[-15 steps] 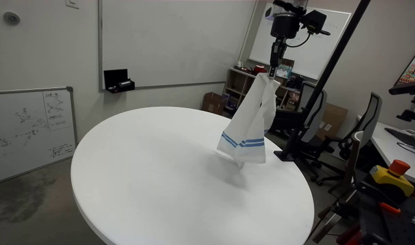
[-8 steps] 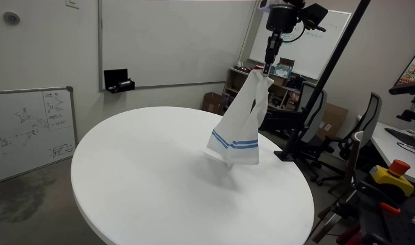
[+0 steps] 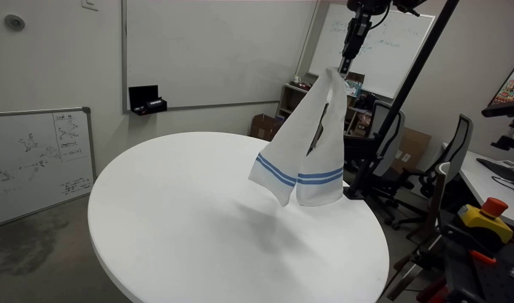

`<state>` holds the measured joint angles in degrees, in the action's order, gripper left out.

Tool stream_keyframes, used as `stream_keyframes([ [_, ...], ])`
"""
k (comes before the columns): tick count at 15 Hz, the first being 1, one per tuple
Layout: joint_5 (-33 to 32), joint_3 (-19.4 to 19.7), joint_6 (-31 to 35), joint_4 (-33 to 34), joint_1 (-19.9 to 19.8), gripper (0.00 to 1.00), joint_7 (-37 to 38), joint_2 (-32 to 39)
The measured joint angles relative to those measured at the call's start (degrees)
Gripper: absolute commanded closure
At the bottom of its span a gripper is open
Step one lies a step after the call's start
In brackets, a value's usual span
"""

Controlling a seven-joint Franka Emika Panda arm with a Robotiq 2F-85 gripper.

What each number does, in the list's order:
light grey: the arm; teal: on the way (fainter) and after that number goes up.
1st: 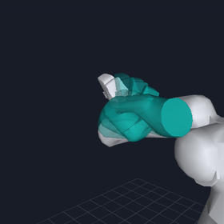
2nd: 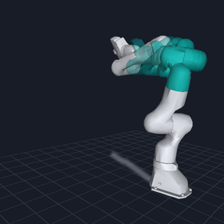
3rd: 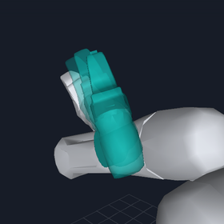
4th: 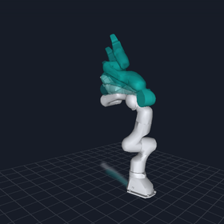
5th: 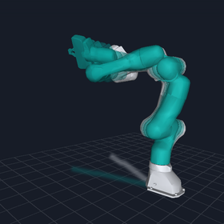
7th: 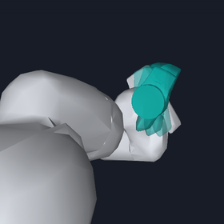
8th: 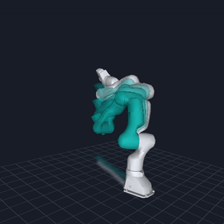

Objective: Pick up the towel and put it on the black object

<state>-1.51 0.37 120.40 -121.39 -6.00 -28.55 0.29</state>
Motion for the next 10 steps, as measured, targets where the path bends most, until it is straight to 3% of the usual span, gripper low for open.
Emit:
stream_keyframes([
  [6, -2.3, 0.09, -3.56, -6.63, 1.82, 0.99, -5.2, -5.03],
  [10, -8.7, -0.56, 0.27, -12.13, 4.35, 0.99, -4.99, -4.45],
])
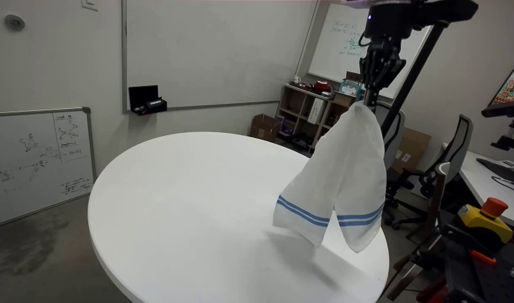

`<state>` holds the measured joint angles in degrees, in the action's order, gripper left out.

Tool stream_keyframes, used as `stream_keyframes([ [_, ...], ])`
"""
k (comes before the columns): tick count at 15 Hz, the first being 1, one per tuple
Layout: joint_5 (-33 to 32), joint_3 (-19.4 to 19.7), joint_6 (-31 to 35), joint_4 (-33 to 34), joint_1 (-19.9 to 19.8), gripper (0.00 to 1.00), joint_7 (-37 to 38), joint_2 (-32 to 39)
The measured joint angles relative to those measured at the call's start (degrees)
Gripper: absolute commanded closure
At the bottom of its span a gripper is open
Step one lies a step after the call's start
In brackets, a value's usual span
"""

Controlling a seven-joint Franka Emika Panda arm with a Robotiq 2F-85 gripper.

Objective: Pick up the towel and put it on the black object

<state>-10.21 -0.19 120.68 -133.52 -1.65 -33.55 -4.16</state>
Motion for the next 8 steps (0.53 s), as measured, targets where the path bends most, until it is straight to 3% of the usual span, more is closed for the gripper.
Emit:
stream_keyframes([
  [4, -5.29, -1.06, 9.77, -5.0, 1.79, 0.99, 4.13, 2.66],
  [8, -6.84, -1.81, 16.33, -5.87, 2.72, 0.99, 10.28, 7.2],
])
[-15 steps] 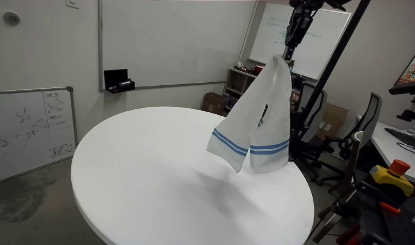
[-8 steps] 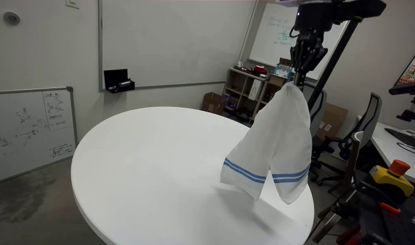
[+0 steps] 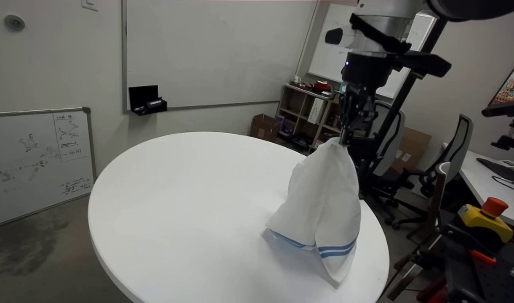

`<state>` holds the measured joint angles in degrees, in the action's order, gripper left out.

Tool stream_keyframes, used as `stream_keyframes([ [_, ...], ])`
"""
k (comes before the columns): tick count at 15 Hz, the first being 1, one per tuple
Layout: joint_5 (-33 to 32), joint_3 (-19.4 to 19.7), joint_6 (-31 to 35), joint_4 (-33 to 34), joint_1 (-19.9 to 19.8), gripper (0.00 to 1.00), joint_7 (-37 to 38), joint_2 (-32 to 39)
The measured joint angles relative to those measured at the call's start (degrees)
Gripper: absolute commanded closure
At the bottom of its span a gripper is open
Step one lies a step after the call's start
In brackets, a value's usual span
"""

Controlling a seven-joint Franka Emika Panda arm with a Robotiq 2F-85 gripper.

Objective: Pick up the towel and put it on the black object

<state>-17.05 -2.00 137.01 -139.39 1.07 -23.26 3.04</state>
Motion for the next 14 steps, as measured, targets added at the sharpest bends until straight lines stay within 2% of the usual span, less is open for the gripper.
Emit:
stream_keyframes([
  [8, -0.04, 0.16, 13.41, 1.51, 0.2, 0.99, 13.06, 8.53],
  [14, -1.6, 3.13, 16.32, 7.25, 1.69, 0.99, 19.87, 18.0],
])
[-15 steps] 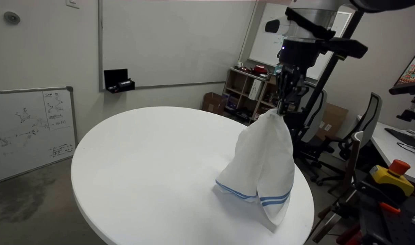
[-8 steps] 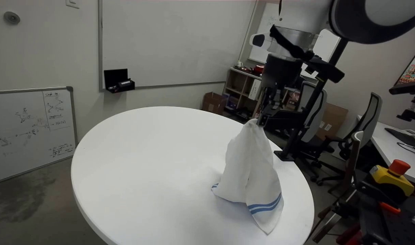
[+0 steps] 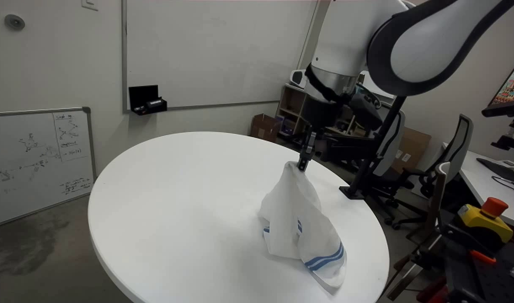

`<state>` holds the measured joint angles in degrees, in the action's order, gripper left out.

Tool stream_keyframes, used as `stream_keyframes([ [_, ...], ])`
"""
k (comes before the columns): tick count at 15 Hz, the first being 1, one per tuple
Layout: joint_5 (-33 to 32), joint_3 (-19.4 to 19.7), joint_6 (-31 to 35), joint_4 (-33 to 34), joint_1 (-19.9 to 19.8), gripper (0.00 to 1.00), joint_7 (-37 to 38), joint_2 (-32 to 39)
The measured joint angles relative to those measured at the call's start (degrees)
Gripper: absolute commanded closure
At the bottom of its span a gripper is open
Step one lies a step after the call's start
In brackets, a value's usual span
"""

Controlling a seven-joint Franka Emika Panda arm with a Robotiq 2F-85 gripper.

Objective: Pick up the towel and put it on the black object

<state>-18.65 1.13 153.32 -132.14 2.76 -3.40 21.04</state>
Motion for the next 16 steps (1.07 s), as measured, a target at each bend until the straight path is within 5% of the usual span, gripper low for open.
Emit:
stream_keyframes([
  [6, -2.8, 4.23, 1.01, 0.37, 2.22, 0.99, 3.55, 4.48],
  [7, -2.91, 4.58, 1.01, 0.39, 2.51, 0.72, 3.74, 4.85],
  [9, -2.95, 4.99, 1.01, 0.46, 2.94, 0.64, 4.19, 5.32],
  [16, -2.87, 5.22, 0.15, 0.57, 3.15, 0.14, 4.53, 5.85],
])
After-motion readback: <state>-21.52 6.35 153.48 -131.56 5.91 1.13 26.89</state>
